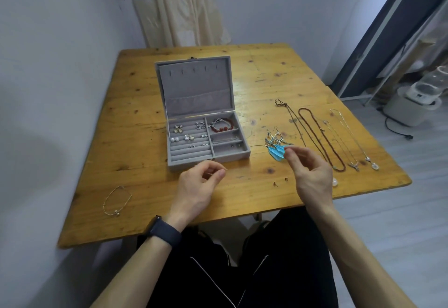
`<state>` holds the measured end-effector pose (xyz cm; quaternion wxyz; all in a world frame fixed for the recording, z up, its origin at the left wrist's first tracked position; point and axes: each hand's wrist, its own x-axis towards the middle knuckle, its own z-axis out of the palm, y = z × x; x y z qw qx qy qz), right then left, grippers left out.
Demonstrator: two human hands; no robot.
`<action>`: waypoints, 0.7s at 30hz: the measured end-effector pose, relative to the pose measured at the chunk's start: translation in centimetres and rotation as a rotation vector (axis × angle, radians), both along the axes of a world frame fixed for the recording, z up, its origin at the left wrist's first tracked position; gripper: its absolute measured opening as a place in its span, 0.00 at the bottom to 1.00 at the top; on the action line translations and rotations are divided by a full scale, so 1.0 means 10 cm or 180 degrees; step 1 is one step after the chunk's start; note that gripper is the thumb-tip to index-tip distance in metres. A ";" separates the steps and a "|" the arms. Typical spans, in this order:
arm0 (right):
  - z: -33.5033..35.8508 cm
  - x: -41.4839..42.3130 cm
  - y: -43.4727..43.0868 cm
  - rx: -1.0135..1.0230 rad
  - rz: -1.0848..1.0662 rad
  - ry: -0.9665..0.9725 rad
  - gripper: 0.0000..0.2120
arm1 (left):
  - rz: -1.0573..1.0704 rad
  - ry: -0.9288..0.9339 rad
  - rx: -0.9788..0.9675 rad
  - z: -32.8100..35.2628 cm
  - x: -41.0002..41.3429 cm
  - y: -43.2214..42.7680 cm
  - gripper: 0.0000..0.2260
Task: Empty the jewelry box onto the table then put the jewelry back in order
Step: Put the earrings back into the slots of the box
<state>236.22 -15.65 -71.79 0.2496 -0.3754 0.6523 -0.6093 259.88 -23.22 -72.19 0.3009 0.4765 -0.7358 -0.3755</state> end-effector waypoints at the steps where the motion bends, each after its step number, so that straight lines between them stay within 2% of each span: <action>1: 0.05 0.00 -0.06 0.0002 0.0044 0.0012 0.04 | 0.0027 0.0041 0.0000 0.04 0.04 -0.04 0.03; 8: 0.30 0.34 -0.54 0.0091 0.0598 0.0631 0.06 | 0.0322 0.0113 -0.0116 0.29 0.48 -0.45 0.06; 15: 0.26 0.92 -1.07 -0.0036 0.1217 0.1078 0.04 | 0.0776 -0.0361 -0.0259 0.33 0.84 -0.81 0.04; 21: 0.09 1.23 -1.38 0.0388 0.1418 0.2040 0.07 | 0.0543 -0.0882 -0.0176 0.22 0.75 -0.95 0.06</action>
